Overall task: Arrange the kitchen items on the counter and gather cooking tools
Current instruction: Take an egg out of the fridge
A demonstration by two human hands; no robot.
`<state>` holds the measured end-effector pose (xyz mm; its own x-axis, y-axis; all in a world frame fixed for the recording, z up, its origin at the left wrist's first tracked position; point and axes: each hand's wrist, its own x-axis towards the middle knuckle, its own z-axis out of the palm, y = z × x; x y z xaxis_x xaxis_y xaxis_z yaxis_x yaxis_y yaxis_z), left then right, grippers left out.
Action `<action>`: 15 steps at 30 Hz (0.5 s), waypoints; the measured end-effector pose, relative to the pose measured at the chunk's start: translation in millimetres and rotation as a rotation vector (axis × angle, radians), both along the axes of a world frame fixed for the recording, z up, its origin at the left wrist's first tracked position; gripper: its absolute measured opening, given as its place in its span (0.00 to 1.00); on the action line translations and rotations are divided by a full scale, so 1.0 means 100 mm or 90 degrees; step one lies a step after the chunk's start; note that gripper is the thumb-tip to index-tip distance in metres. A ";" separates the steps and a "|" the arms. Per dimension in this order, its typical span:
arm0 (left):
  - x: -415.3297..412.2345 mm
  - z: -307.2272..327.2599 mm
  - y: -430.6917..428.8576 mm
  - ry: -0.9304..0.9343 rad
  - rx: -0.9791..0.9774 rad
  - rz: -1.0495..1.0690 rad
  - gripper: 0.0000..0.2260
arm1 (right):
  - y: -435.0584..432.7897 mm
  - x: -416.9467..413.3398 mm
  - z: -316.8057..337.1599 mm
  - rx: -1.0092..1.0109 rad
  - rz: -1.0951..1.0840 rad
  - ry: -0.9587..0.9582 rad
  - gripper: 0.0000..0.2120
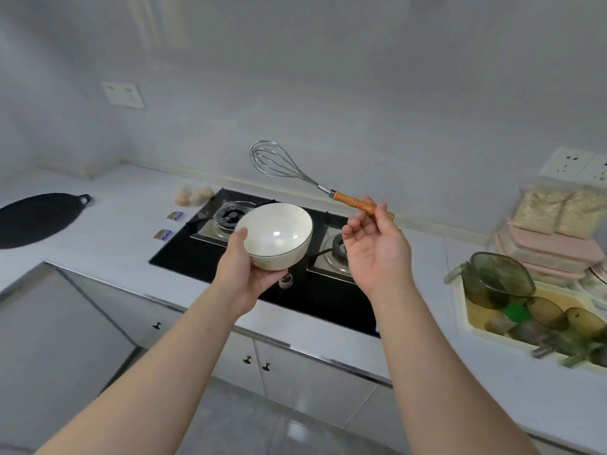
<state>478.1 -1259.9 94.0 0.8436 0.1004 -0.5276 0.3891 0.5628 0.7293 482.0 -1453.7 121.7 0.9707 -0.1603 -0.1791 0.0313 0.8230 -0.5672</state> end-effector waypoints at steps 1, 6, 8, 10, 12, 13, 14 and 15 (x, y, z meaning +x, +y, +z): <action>-0.02 0.00 0.15 0.003 0.005 0.002 0.16 | 0.15 0.00 -0.01 0.000 -0.003 0.007 0.14; -0.14 -0.05 1.17 0.013 0.014 0.027 0.18 | 1.21 0.01 -0.04 -0.006 0.018 0.046 0.14; -0.18 -0.04 1.53 0.017 0.007 0.043 0.18 | 1.63 0.03 -0.05 0.007 0.034 0.049 0.14; -0.21 -0.02 1.81 0.026 0.004 0.060 0.17 | 1.94 0.05 -0.05 0.013 0.048 0.051 0.13; -0.20 -0.04 2.13 0.029 -0.005 0.079 0.17 | 2.28 0.09 -0.06 0.012 0.071 0.059 0.13; -0.19 -0.04 2.25 0.033 -0.008 0.085 0.17 | 2.40 0.11 -0.07 0.009 0.078 0.063 0.13; -0.18 -0.06 2.41 0.038 -0.012 0.097 0.17 | 2.55 0.15 -0.07 0.002 0.091 0.069 0.13; -0.16 -0.07 2.51 0.039 -0.016 0.104 0.18 | 2.65 0.17 -0.08 -0.005 0.102 0.073 0.13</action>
